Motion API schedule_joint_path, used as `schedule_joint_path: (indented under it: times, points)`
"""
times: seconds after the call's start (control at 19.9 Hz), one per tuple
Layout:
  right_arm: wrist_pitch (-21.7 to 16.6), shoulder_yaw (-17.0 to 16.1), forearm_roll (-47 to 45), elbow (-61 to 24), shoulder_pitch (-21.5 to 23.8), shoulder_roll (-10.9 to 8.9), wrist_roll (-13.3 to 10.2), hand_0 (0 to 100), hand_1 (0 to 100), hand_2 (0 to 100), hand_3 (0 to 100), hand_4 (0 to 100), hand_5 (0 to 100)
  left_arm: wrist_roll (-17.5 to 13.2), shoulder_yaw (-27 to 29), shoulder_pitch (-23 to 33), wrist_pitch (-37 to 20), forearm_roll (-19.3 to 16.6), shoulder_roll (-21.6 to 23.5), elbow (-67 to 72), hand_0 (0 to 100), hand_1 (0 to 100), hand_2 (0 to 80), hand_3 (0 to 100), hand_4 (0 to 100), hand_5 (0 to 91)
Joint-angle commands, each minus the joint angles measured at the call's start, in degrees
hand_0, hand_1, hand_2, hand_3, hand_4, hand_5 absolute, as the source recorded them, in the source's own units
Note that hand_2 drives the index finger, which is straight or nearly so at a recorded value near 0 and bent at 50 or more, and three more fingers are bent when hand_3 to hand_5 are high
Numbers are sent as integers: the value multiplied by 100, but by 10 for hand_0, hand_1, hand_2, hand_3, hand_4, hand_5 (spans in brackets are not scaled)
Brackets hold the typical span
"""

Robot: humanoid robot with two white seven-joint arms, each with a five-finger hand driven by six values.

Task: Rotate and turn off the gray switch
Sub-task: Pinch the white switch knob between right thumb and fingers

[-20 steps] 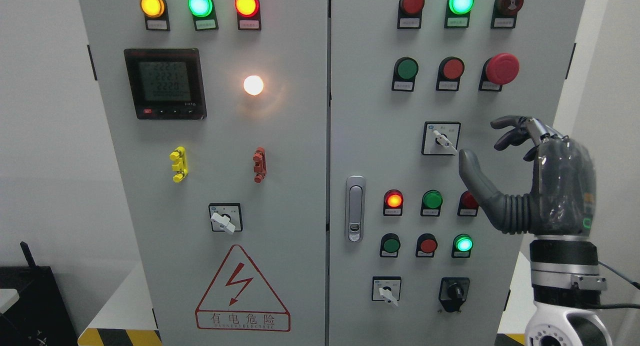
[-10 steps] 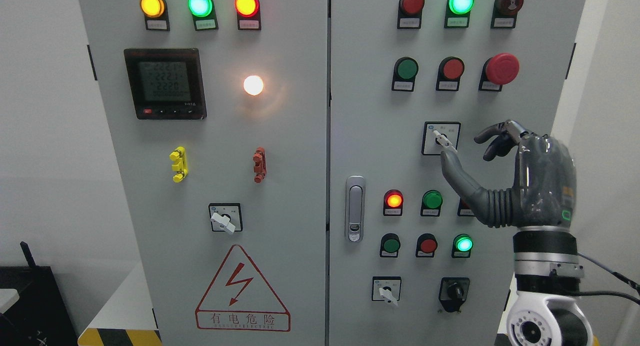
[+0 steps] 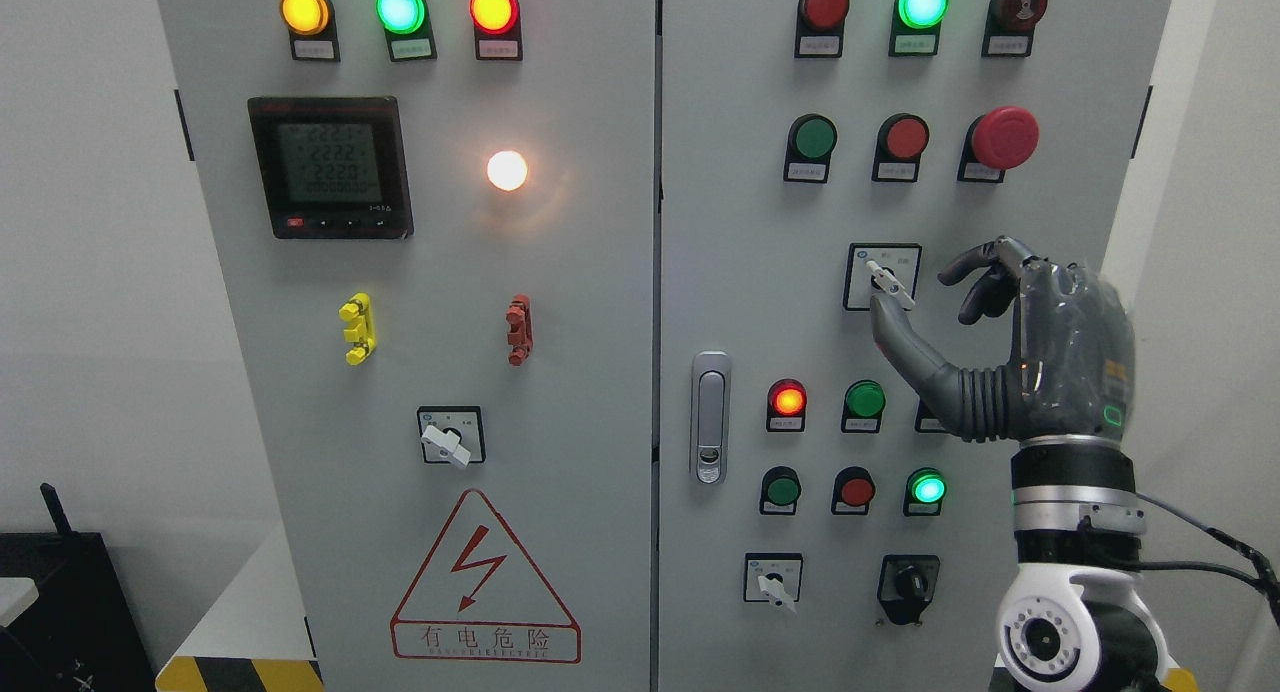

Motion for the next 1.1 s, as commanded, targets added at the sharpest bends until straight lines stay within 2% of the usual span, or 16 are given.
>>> schedule_joint_path:
  times: [0.0, 1.05]
  points:
    - [72, 127, 146, 155, -47, 1, 23, 28, 359, 554, 815, 797, 966, -16, -9, 0, -3, 0, 0, 79, 120, 389, 0, 0, 0, 0]
    - [274, 250, 392, 366, -285, 10, 111, 26, 382, 588, 831, 806, 985, -16, -9, 0, -3, 0, 0, 79, 120, 389, 0, 0, 0, 0]
